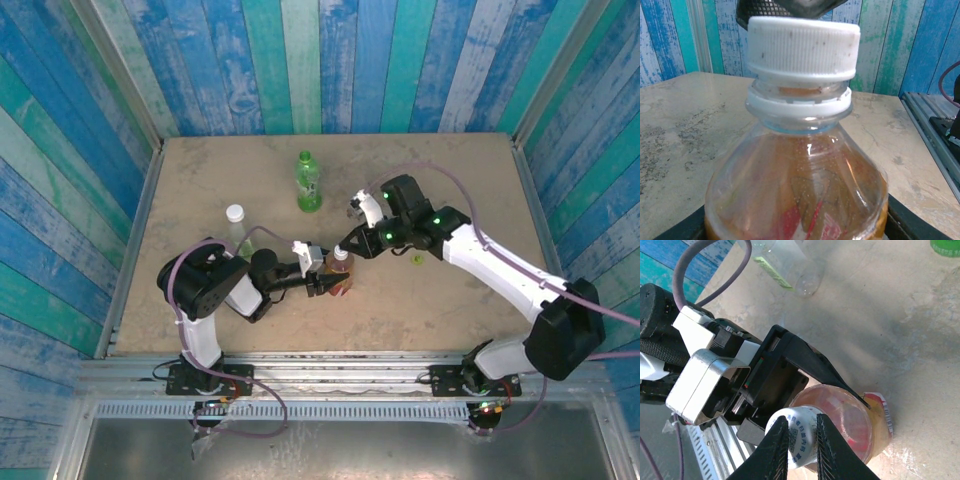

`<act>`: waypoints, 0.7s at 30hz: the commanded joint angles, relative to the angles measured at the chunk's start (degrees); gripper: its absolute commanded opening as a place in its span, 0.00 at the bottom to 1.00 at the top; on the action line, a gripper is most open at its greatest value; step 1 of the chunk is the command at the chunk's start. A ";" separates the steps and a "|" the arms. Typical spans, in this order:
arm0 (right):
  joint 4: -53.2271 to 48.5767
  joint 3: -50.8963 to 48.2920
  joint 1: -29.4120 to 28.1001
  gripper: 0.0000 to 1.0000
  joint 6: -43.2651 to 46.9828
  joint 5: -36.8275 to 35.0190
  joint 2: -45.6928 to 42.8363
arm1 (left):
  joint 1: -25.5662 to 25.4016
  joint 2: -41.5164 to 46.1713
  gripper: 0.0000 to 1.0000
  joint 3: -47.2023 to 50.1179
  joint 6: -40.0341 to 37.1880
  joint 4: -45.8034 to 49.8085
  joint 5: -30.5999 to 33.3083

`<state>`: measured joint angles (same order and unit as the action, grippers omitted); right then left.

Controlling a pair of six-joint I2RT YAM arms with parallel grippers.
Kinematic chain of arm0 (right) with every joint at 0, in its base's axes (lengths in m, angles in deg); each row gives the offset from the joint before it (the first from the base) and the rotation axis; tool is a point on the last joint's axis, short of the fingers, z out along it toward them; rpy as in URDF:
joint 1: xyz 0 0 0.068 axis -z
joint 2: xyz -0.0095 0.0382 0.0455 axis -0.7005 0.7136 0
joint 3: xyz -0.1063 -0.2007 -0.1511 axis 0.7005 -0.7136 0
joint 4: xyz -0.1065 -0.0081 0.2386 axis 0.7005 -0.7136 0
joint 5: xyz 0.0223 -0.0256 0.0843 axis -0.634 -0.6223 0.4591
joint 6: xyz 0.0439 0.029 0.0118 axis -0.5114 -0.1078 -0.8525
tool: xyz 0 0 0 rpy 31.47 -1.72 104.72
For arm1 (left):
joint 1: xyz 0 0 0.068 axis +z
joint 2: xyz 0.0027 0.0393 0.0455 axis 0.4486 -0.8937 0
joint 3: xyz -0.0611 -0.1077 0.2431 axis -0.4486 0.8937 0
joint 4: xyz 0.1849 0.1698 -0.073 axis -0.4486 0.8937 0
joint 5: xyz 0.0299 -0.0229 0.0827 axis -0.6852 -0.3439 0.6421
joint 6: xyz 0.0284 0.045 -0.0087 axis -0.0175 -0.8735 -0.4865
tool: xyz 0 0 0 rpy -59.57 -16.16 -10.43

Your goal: Screw on the bottle caps

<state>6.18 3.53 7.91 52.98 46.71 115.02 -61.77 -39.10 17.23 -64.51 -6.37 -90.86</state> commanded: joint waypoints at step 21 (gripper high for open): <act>-3.64 4.92 1.84 0.33 0.26 2.29 2.54 | 0.40 -0.27 0.54 -0.03 -0.83 5.35 2.93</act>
<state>3.41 6.35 9.42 51.39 46.53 114.76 -61.74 -39.08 17.18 -63.74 -6.09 -89.94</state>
